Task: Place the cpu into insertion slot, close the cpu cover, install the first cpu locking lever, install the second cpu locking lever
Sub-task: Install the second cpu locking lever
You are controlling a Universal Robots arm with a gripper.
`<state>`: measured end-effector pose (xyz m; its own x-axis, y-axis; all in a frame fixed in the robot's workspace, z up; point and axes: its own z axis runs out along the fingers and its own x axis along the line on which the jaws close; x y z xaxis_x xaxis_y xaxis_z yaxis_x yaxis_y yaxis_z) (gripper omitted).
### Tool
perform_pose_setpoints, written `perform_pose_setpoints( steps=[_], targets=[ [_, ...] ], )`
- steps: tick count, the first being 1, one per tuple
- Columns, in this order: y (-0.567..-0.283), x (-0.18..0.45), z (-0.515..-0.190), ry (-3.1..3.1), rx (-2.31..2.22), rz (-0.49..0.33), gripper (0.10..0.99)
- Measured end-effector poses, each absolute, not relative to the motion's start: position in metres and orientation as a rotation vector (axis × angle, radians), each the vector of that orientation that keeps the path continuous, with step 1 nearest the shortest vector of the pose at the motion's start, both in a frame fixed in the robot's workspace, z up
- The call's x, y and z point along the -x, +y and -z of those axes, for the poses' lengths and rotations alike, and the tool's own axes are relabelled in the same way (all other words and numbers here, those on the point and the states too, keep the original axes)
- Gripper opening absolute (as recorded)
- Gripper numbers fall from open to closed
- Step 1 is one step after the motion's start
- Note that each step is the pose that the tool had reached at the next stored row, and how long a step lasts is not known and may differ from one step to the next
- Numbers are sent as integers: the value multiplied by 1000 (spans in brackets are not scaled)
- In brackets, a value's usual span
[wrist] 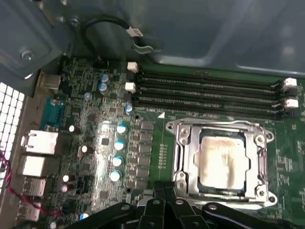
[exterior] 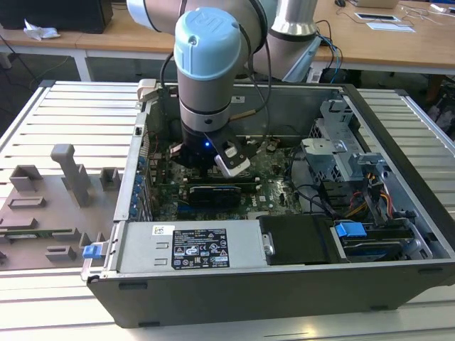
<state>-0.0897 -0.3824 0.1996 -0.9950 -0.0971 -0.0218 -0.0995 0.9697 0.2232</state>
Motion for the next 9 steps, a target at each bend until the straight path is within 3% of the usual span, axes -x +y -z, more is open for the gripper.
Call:
perform_pose_setpoints(
  steps=[9],
  targets=[
    [-381,90,-199,3102,163,-380,106]
  ],
)
